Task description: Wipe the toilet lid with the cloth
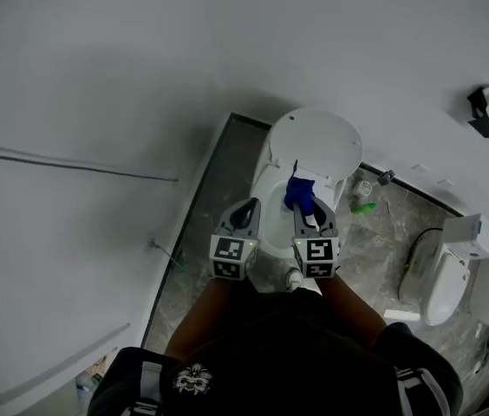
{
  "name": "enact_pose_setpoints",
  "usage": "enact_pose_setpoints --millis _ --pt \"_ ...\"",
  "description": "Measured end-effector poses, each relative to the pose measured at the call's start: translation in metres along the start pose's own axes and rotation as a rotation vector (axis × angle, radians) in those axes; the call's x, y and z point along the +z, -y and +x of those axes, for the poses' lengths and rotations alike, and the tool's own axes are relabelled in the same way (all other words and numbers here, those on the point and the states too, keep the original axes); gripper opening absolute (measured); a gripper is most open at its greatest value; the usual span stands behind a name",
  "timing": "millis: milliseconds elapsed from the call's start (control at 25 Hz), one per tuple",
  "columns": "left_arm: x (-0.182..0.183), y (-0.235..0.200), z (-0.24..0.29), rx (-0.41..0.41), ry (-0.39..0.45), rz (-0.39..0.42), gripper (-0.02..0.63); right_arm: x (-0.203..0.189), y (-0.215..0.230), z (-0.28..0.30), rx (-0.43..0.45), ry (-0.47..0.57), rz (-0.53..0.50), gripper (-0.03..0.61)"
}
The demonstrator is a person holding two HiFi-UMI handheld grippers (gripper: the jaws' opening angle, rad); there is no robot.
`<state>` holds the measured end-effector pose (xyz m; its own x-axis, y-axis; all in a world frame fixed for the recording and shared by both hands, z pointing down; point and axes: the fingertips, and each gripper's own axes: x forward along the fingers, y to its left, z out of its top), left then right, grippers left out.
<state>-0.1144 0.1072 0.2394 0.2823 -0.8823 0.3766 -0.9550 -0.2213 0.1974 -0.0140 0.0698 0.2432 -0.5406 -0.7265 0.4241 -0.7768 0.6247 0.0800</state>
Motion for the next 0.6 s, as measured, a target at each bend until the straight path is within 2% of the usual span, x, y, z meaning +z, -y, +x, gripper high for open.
enact_pose_setpoints --millis 200,360,480,600 --pt "0.004 -0.042 0.032 -0.106 -0.05 0.065 0.012 0.009 -0.006 0.038 -0.107 -0.017 0.078 0.083" --pt "0.017 -0.053 0.062 -0.169 -0.051 0.104 0.012 0.015 0.005 0.052 -0.178 -0.017 0.049 0.083" --pt "0.027 -0.053 0.088 -0.196 -0.033 0.126 0.012 0.016 0.02 0.062 -0.227 -0.004 0.048 0.083" --pt "0.032 -0.061 0.12 -0.189 -0.018 0.157 0.012 0.013 0.036 0.08 -0.258 0.01 0.032 0.083"
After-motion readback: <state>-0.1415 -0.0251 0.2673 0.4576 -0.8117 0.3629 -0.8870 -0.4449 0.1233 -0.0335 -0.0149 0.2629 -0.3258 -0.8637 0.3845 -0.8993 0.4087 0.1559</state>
